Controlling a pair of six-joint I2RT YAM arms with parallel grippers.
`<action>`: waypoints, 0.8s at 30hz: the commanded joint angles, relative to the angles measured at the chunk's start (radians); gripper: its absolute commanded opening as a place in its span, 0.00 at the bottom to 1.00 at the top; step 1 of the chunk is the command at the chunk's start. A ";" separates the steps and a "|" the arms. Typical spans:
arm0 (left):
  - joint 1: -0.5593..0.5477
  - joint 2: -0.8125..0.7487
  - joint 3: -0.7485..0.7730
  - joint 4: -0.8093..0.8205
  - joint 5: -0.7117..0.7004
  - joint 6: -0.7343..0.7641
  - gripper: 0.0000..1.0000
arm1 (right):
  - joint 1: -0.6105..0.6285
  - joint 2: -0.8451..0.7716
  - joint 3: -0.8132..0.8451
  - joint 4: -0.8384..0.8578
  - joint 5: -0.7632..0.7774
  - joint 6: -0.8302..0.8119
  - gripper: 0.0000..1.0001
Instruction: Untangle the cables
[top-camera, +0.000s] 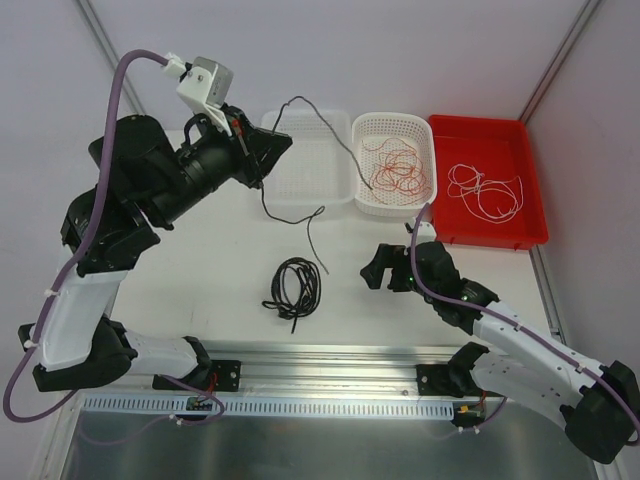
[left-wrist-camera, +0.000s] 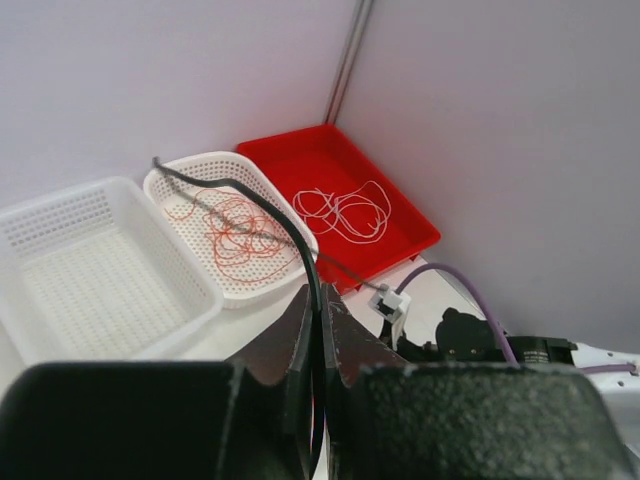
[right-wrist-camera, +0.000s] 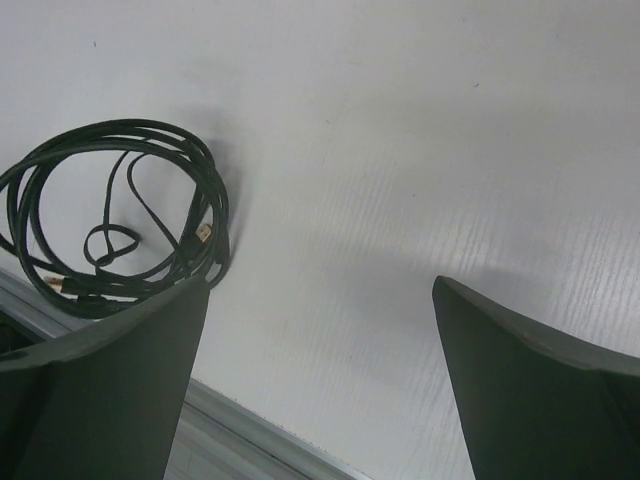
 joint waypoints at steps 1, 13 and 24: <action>-0.011 0.030 0.001 -0.003 -0.073 0.034 0.01 | 0.007 -0.017 -0.008 0.064 -0.010 -0.002 1.00; -0.008 -0.023 -0.221 0.047 -0.366 0.089 0.02 | 0.008 0.015 -0.009 0.076 -0.042 -0.016 1.00; 0.100 0.049 -0.165 0.164 -0.328 0.250 0.04 | 0.011 0.014 -0.009 0.068 -0.056 -0.027 0.99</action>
